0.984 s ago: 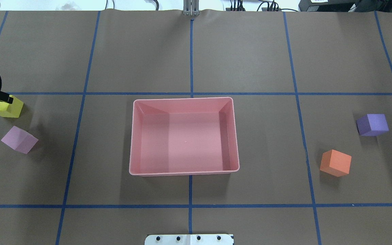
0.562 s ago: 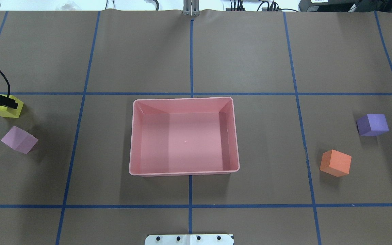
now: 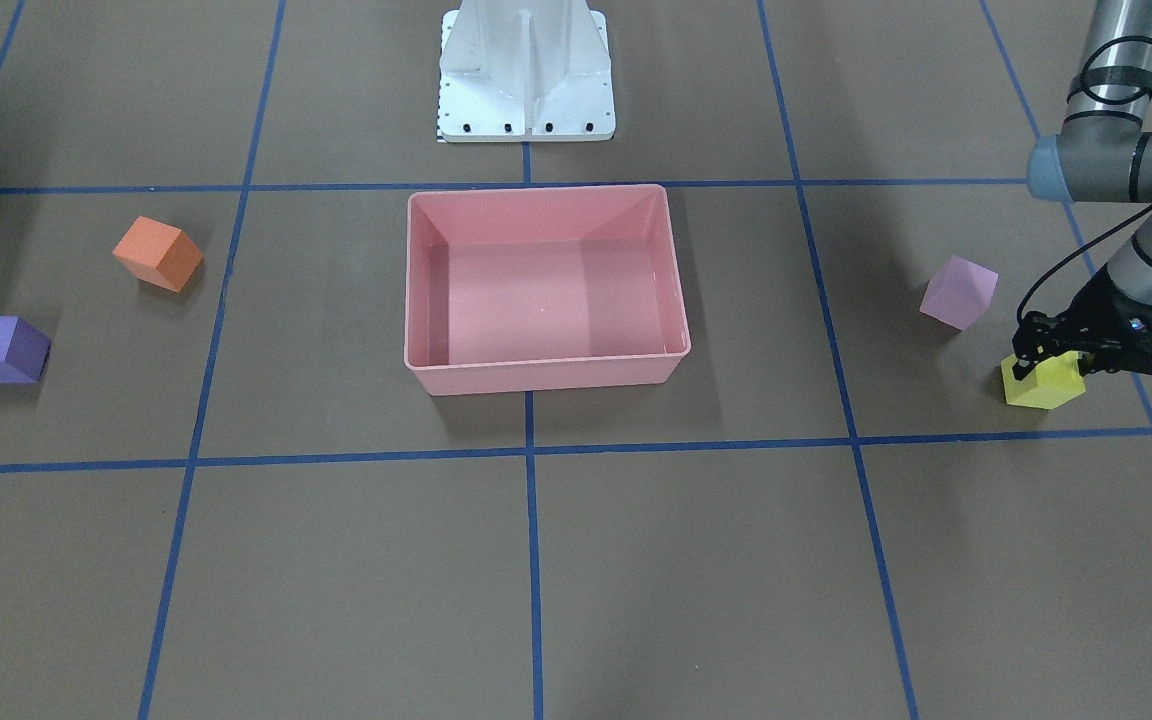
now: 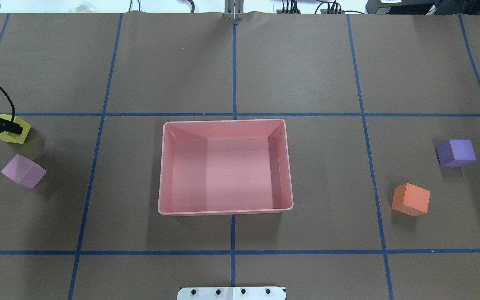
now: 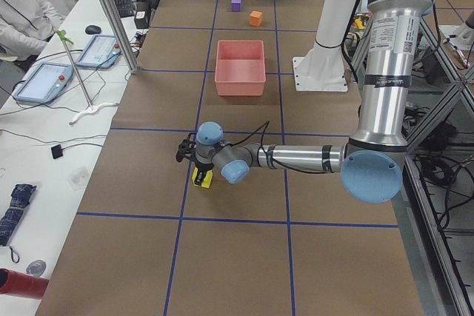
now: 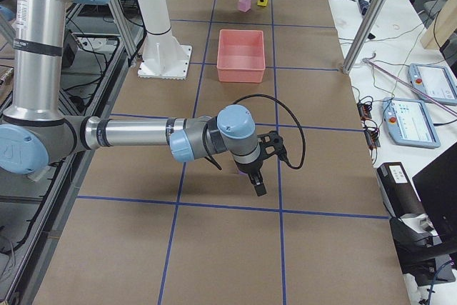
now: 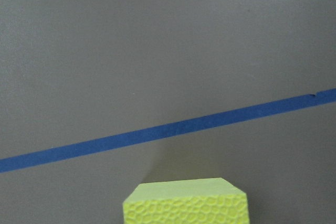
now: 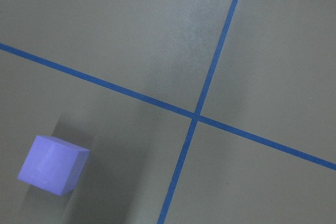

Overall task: Place blocks into pink bin with both arms
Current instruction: 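Lower the left gripper onto the yellow cube and close it, then carry the yellow cube with the left gripper into the pink bin and release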

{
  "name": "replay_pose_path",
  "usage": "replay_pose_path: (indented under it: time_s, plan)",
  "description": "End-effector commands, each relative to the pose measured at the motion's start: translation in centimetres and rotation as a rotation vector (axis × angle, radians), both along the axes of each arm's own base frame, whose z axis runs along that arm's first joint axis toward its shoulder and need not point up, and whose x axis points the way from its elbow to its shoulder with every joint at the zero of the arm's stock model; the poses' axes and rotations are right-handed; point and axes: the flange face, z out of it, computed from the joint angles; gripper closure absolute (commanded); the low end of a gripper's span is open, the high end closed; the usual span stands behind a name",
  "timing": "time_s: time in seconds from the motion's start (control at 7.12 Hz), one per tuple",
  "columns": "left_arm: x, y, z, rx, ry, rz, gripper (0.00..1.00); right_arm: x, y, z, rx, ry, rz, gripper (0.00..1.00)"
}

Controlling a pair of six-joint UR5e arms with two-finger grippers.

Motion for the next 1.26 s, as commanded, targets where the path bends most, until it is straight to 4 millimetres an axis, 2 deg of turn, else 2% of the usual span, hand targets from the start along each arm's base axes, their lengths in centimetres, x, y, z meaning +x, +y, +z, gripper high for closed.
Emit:
replay_pose_path:
  time_s: [0.0,0.28,0.42,0.7,0.98,1.12]
  plan:
    - [0.3,-2.9,-8.9,-0.015,0.015,-0.02,0.98,0.0,0.0,0.0,-0.001,-0.003,0.0,0.0]
    - [1.3,-4.1,-21.1,-0.083,0.04,-0.083,0.98,0.0,0.0,-0.1,0.0,-0.005,0.0,0.0]
    - [4.0,-4.7,-28.0,-0.114,0.083,-0.106,0.98,-0.1,-0.1,-0.4,-0.014,-0.016,0.018,0.0]
    - [12.9,-1.7,-37.6,-0.184,0.169,-0.119,0.97,-0.6,-0.1,-1.8,-0.103,-0.079,0.114,0.0]
    - [22.7,3.4,-45.0,-0.227,0.137,-0.149,0.96,-3.4,-0.3,-5.3,-0.171,-0.128,0.176,0.0]
    - [25.9,5.9,-47.6,-0.23,0.109,-0.15,0.93,-5.1,-0.3,-6.5,-0.194,-0.143,0.181,0.0]
